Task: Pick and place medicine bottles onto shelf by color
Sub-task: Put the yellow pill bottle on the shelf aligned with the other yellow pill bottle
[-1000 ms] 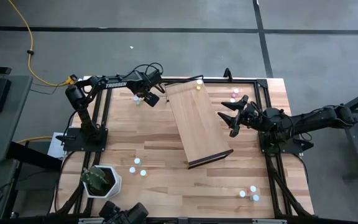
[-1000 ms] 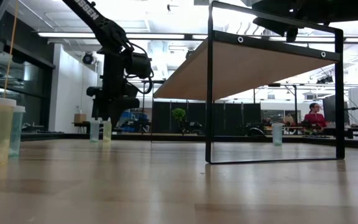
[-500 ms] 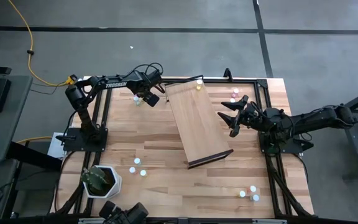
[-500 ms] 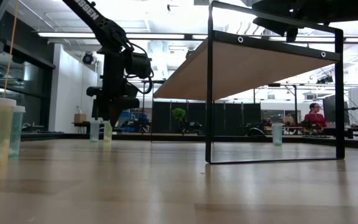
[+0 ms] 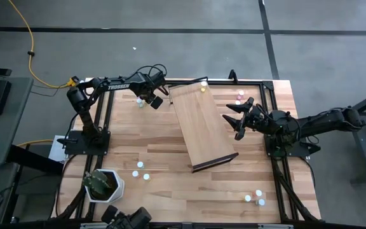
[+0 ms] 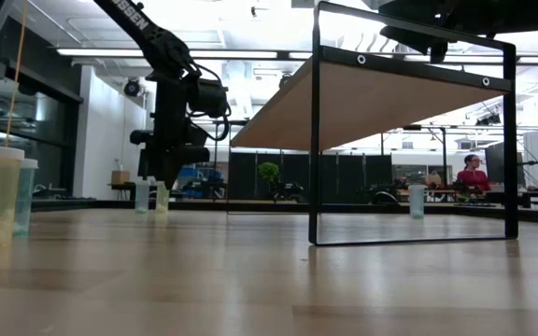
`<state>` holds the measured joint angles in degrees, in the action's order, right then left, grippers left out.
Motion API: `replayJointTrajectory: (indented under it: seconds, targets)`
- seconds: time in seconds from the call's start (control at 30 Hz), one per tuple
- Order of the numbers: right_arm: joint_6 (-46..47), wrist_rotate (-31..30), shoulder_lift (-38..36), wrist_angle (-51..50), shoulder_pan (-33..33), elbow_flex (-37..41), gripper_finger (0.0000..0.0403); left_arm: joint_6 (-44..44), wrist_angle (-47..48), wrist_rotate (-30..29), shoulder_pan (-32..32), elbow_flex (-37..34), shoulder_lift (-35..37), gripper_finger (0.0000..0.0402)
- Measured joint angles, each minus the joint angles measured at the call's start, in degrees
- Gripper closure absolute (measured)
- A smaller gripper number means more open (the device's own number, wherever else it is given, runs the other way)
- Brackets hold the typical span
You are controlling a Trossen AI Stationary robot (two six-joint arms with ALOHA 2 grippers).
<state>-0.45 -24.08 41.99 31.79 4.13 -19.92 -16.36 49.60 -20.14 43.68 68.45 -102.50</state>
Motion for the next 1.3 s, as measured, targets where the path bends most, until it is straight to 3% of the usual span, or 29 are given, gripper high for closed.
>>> replayJointTrajectory:
  seconds: [0.43, 0.87, 1.1, 1.3]
  targets:
    - [0.0, 0.0, 0.0, 0.0, 0.0, 0.0, 0.0174, 2.5, 0.2, 3.5, 0.0, 0.0, 2.9, 0.0287]
    - [0.4, 0.0, 0.0, 0.0, 0.0, 0.0, 0.0174, -0.4, 1.8, 3.6, -0.4, 0.0, 20.9, 0.0287]
    - [0.5, 0.0, 0.0, 0.0, 0.0, 0.0, 0.0174, -1.1, 2.6, 13.1, -5.0, 1.9, 29.9, 0.0287]
    - [0.5, 0.0, 0.0, 0.2, 0.0, 0.0, 0.0174, -2.0, 3.8, 11.1, -13.3, 10.8, 30.7, 0.0287]
